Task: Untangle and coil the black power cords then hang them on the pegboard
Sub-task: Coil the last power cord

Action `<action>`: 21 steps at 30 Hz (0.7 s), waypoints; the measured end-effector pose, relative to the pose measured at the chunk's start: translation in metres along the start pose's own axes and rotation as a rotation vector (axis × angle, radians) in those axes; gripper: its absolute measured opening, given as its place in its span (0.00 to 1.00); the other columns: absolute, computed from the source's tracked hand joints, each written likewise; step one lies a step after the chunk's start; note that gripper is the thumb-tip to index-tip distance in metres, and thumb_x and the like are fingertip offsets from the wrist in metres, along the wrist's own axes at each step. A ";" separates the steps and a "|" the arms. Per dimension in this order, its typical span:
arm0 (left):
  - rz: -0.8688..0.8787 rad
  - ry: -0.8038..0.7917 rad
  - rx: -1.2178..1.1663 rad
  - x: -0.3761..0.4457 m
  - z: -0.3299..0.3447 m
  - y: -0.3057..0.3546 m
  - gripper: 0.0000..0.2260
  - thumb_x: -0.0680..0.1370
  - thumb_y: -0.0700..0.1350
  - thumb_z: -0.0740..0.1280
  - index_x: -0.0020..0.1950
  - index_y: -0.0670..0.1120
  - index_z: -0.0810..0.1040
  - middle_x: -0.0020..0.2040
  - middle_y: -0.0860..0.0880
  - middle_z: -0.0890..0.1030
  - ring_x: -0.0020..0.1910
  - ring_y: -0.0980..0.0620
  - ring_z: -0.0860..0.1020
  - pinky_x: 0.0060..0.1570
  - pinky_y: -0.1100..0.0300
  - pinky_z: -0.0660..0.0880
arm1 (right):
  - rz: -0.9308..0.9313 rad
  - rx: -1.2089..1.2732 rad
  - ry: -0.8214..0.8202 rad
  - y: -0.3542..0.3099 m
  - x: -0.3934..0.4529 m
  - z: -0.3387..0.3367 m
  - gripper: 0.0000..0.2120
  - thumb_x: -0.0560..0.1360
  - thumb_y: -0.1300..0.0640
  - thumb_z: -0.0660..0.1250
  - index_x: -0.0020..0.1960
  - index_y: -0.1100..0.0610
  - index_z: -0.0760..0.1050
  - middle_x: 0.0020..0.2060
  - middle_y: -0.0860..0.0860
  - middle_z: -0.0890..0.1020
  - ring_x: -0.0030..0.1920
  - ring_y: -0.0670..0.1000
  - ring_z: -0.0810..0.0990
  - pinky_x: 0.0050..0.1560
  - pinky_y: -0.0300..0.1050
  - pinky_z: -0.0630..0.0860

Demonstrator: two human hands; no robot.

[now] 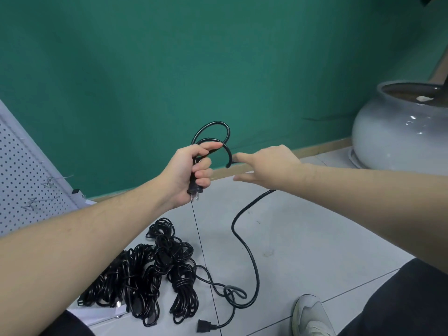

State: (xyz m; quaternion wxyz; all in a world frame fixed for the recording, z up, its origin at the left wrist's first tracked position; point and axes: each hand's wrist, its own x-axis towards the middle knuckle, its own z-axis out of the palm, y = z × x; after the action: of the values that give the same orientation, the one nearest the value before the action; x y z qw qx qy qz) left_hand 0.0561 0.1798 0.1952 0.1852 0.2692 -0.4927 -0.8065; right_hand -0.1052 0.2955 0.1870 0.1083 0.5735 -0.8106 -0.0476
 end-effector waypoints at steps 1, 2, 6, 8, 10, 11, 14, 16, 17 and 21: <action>-0.002 0.006 -0.016 0.000 0.001 0.000 0.14 0.81 0.41 0.55 0.54 0.47 0.81 0.25 0.53 0.56 0.22 0.56 0.57 0.19 0.65 0.56 | -0.024 0.035 0.051 -0.002 0.002 0.001 0.21 0.80 0.32 0.53 0.70 0.38 0.67 0.44 0.47 0.77 0.52 0.54 0.77 0.44 0.47 0.70; -0.005 0.009 -0.032 0.000 0.002 0.000 0.14 0.81 0.41 0.56 0.53 0.47 0.81 0.25 0.53 0.56 0.22 0.56 0.57 0.19 0.66 0.56 | -0.051 0.101 0.091 -0.005 0.002 0.003 0.19 0.82 0.35 0.54 0.68 0.40 0.71 0.50 0.48 0.78 0.57 0.54 0.76 0.47 0.48 0.71; 0.012 0.040 -0.074 0.001 0.007 -0.003 0.12 0.81 0.41 0.55 0.50 0.47 0.79 0.25 0.53 0.59 0.21 0.56 0.57 0.18 0.66 0.57 | -0.215 0.422 0.159 -0.021 -0.005 0.007 0.16 0.85 0.46 0.54 0.59 0.54 0.75 0.52 0.52 0.81 0.53 0.56 0.77 0.53 0.52 0.73; 0.032 0.076 -0.059 0.001 0.003 -0.005 0.11 0.81 0.41 0.56 0.46 0.47 0.77 0.28 0.52 0.62 0.21 0.56 0.57 0.18 0.66 0.56 | -0.129 0.752 0.244 -0.029 -0.009 0.003 0.12 0.85 0.49 0.52 0.55 0.52 0.73 0.45 0.49 0.81 0.46 0.53 0.77 0.51 0.51 0.73; 0.037 0.092 -0.031 -0.001 -0.001 -0.008 0.11 0.80 0.40 0.56 0.41 0.47 0.75 0.32 0.50 0.67 0.21 0.56 0.58 0.19 0.67 0.57 | 0.061 1.070 0.349 -0.036 -0.007 -0.004 0.11 0.86 0.50 0.51 0.55 0.50 0.71 0.39 0.48 0.79 0.41 0.51 0.75 0.46 0.47 0.72; 0.041 0.094 -0.011 -0.001 -0.001 -0.011 0.12 0.79 0.39 0.56 0.40 0.47 0.74 0.34 0.50 0.71 0.22 0.55 0.59 0.19 0.66 0.57 | 0.174 1.179 0.376 -0.039 -0.003 -0.008 0.10 0.86 0.50 0.51 0.56 0.51 0.69 0.39 0.50 0.77 0.41 0.51 0.74 0.43 0.46 0.70; 0.101 0.089 0.061 -0.002 0.007 -0.018 0.12 0.76 0.36 0.55 0.35 0.46 0.71 0.40 0.47 0.80 0.25 0.52 0.64 0.25 0.63 0.63 | 0.427 1.352 0.340 -0.042 0.006 -0.015 0.09 0.85 0.50 0.50 0.56 0.53 0.66 0.42 0.52 0.76 0.38 0.51 0.72 0.39 0.47 0.71; 0.153 0.068 0.088 -0.001 0.012 -0.024 0.14 0.75 0.34 0.53 0.32 0.46 0.69 0.44 0.46 0.83 0.32 0.49 0.74 0.37 0.58 0.69 | 0.537 1.538 0.303 -0.044 0.013 -0.016 0.07 0.84 0.54 0.50 0.53 0.52 0.67 0.44 0.50 0.77 0.37 0.50 0.73 0.40 0.47 0.73; 0.166 0.053 0.106 0.000 0.012 -0.028 0.14 0.74 0.33 0.53 0.31 0.46 0.68 0.46 0.46 0.84 0.40 0.47 0.79 0.43 0.55 0.69 | 0.587 1.648 0.283 -0.045 0.015 -0.018 0.08 0.84 0.56 0.50 0.50 0.52 0.67 0.47 0.51 0.78 0.39 0.50 0.75 0.40 0.47 0.74; 0.262 0.062 0.379 0.003 0.012 -0.035 0.10 0.68 0.39 0.56 0.31 0.49 0.73 0.47 0.49 0.81 0.47 0.50 0.76 0.43 0.53 0.63 | 0.615 1.838 0.209 -0.047 0.019 -0.022 0.09 0.83 0.60 0.49 0.51 0.52 0.67 0.49 0.47 0.86 0.50 0.54 0.80 0.54 0.51 0.78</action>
State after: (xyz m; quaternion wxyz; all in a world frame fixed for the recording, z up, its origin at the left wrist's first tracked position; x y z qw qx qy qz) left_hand 0.0451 0.2018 0.1676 0.2493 0.2577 -0.6601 -0.6601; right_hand -0.0629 0.2627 0.2011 -0.3021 0.1990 -0.6325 0.6849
